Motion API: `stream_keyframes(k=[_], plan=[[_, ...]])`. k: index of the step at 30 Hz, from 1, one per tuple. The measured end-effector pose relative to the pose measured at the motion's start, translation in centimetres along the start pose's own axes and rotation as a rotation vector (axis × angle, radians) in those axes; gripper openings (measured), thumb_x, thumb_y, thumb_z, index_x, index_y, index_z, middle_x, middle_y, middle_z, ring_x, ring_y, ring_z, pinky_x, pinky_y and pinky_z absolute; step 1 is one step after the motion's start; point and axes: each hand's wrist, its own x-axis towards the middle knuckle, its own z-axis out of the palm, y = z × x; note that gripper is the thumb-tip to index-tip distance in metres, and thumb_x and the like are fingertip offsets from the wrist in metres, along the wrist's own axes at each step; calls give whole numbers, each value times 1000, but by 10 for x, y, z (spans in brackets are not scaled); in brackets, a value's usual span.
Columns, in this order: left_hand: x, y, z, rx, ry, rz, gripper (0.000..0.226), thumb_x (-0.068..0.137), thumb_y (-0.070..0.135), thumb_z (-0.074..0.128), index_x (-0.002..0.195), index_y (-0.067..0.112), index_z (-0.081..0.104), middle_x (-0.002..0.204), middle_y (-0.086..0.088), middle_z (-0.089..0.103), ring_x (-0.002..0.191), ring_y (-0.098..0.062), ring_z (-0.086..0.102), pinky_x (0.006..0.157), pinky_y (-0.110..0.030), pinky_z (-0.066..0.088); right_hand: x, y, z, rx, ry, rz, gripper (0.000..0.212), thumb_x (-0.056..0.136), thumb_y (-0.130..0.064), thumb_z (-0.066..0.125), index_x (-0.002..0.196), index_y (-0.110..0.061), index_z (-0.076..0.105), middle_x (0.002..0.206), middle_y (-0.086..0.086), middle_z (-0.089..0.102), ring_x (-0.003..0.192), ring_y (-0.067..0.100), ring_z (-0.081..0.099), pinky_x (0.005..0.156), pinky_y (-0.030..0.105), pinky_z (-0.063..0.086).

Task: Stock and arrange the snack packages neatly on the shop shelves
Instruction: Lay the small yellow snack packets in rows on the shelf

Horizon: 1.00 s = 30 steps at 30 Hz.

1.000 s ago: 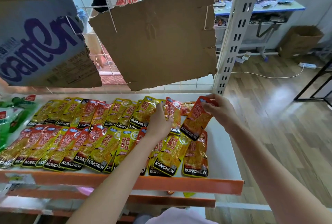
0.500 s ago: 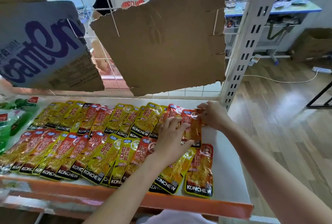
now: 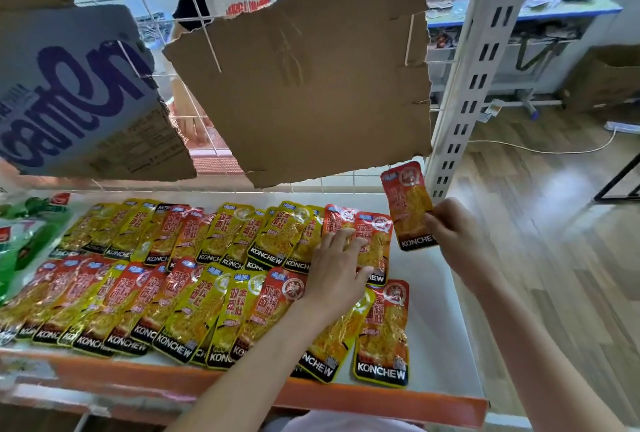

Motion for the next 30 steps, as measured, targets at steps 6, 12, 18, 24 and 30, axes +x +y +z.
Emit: stream_keyframes(k=[6,12,18,24,30], plan=[[0,4,1,-170,22,3,41,94,30,50,133,18,46,146,4,29,137,-10,21,111,-23,17,-18,-8,-10,352,-121,112,13,88,-5,59,80,-13,51,84,9,68,81,23,66,67,31,48],[-23,0,-13,-198,90,34,28,94,25,52,121,20,55,132,7,40,127,-6,31,102,-12,16,-28,8,4,50,-161,118,24,81,-12,68,75,-19,46,76,0,56,77,23,56,68,36,45],[-62,-6,-40,-40,109,38,21,89,27,57,109,21,62,115,8,56,113,-12,47,96,-26,27,-45,1,20,-498,-106,-104,19,81,-11,60,94,-11,47,94,4,41,78,22,45,59,28,24],[-110,-24,-63,88,133,-19,19,84,22,66,102,18,67,107,4,63,109,-18,54,90,-22,22,-86,-50,41,-579,-393,-494,23,92,-24,52,111,-14,57,110,5,53,108,28,50,77,36,42],[-155,-49,-77,79,150,-132,19,84,13,65,103,11,66,110,-2,61,110,-19,53,97,-32,35,-131,-69,75,-519,-582,-797,24,91,-28,54,101,-9,65,106,6,61,101,28,55,84,40,47]])
